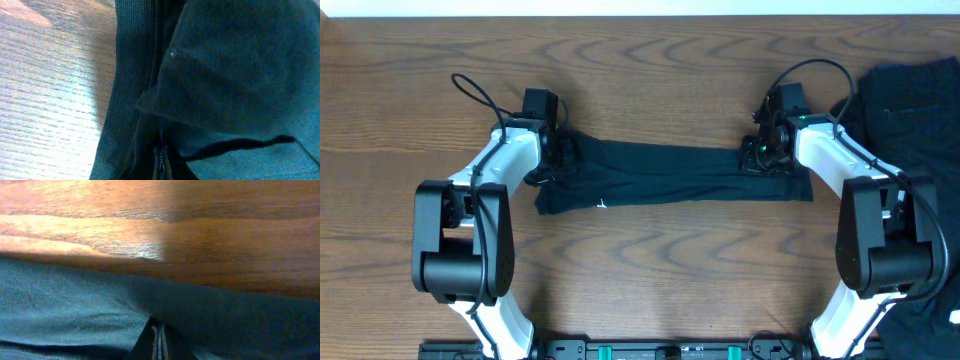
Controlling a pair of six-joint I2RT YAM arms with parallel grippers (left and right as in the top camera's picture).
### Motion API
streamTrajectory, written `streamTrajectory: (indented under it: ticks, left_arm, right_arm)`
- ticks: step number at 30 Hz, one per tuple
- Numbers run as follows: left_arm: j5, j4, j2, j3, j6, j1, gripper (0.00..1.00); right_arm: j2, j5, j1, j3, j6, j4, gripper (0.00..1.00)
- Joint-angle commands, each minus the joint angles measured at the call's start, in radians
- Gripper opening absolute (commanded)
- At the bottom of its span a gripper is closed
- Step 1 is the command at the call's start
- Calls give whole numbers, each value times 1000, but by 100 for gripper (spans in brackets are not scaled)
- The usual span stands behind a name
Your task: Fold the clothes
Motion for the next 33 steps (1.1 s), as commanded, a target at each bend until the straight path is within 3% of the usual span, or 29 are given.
streamTrajectory:
  ticks: [1,11,12,13,17,18,20,33]
  left_arm:
    - [-23,-5,-109,4,20,17,6]
    - [-9,-109,-517,4,-25,17,7]
    - [-10,-118,-541,4,-24,17,15]
    - [-10,-126,-556,4,-24,17,33]
    - [-9,-153,-581,4,-24,17,57]
    - [-9,-162,-581,4,-24,17,76]
    - [-9,-187,-579,4,-24,17,98]
    - [-9,-201,-579,4,-24,17,98]
  right_arm:
    - [0,-50,4,58,-80,-21,5]
    - [-95,-203,108,112,-169,-50,1]
    - [-90,-203,132,112,-168,-37,1]
    - [-83,-201,154,112,-168,-25,1]
    - [-38,-122,250,112,-156,47,1]
    - [-21,-87,275,112,-140,69,1]
    - [10,-69,315,112,-122,109,1]
    - [45,6,422,112,-103,148,1]
